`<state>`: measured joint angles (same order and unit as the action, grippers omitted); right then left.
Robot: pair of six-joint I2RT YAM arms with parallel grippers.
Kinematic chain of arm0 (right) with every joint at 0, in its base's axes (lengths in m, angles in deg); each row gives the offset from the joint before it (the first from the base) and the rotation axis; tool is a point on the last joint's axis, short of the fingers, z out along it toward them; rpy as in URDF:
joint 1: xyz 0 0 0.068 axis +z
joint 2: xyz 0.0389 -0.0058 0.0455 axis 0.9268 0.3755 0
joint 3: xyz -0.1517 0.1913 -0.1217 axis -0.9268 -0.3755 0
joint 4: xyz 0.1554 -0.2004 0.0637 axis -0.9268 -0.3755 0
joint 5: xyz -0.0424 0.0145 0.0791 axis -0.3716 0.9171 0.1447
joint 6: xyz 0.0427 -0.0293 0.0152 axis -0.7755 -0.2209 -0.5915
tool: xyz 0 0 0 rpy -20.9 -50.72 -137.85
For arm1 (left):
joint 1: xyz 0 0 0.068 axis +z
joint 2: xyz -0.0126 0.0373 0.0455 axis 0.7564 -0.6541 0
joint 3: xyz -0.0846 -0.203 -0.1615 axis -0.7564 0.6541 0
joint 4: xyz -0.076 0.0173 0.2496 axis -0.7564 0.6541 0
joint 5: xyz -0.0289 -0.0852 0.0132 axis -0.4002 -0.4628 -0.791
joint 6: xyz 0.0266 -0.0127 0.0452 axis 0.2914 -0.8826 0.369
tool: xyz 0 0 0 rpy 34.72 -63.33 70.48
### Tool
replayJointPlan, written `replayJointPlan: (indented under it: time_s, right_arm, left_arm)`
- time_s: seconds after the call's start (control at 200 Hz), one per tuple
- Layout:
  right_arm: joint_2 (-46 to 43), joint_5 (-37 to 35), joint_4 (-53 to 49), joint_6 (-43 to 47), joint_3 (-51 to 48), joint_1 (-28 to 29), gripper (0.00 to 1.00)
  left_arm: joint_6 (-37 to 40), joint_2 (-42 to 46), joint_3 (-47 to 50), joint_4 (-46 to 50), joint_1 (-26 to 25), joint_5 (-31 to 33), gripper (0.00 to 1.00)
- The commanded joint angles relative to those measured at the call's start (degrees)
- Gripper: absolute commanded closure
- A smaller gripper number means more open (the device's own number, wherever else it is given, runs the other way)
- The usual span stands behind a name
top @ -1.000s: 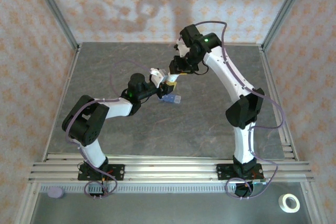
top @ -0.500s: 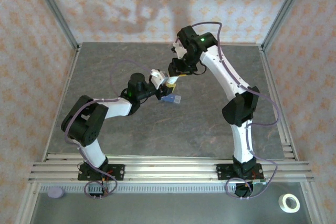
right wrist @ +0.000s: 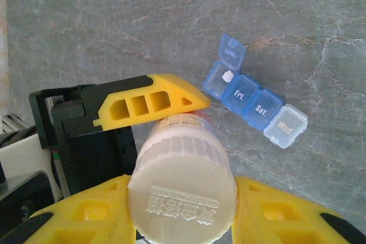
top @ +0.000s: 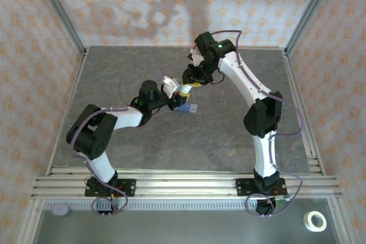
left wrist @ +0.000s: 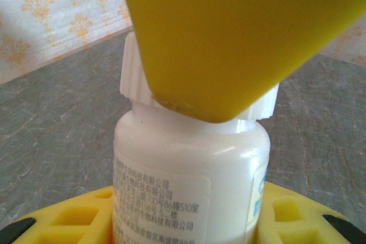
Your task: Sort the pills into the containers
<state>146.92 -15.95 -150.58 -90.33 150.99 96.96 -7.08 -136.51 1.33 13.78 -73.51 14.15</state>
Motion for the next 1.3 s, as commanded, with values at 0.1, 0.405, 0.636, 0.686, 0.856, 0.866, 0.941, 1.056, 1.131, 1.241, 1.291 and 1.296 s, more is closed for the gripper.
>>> replayJointPlan:
  time_s: [0.1,0.405,0.636,0.686,0.856,0.866,0.941,1.056,1.131,1.241,1.291,1.296]
  right_arm:
    - [-0.06,1.33,-0.54,-2.80,0.98,1.92,0.57]
    - [0.16,-1.86,-2.21,-2.72,5.42,1.34,0.46]
    - [-2.34,-2.53,-1.86,-2.67,5.46,0.10,0.26]
    - [-3.28,-2.64,-1.72,-2.54,4.92,-0.14,0.22]
    - [-8.82,-2.16,1.01,-2.74,0.31,-2.15,0.13]
    - [-9.31,-2.01,1.30,-2.84,0.01,-2.33,0.13]
    - [-12.41,-0.61,4.29,-3.80,-2.96,-3.94,0.12]
    - [-15.54,0.02,8.67,-4.52,-6.00,-5.86,0.13]
    - [-15.88,-0.51,9.52,-2.96,-6.04,-6.13,0.14]
    - [-15.35,-0.43,10.01,0.88,-5.64,-6.07,0.17]
    - [-14.84,-0.51,9.90,2.42,-5.36,-5.82,0.17]
    - [-14.78,-0.51,9.87,2.49,-5.30,-5.82,0.17]
  left_arm:
    - [-1.33,0.71,-2.24,-9.91,-0.50,-1.28,1.00]
    - [-1.33,0.26,-1.54,-9.96,-0.47,-0.28,1.00]
    - [-2.50,-0.82,-1.29,-11.27,-0.34,-0.23,1.00]
    - [-2.93,-1.12,-1.28,-12.57,-0.21,-0.18,1.00]
    - [-3.87,-1.35,-1.37,-13.92,0.08,-0.08,1.00]
    - [-3.88,-1.31,-1.39,-13.96,0.14,-0.08,1.00]
    - [-4.14,-1.24,-1.51,-13.96,0.35,-0.40,1.00]
    - [-4.50,-1.17,-1.72,-14.00,0.68,-0.95,1.00]
    - [-4.91,-0.91,-1.66,-14.25,0.77,-1.38,1.00]
    - [-5.55,-0.76,-1.76,-14.35,0.85,-2.00,1.00]
    - [-6.12,-0.76,-1.89,-14.70,0.87,-2.44,1.00]
    - [-6.18,-0.73,-1.91,-14.74,0.88,-2.54,1.00]
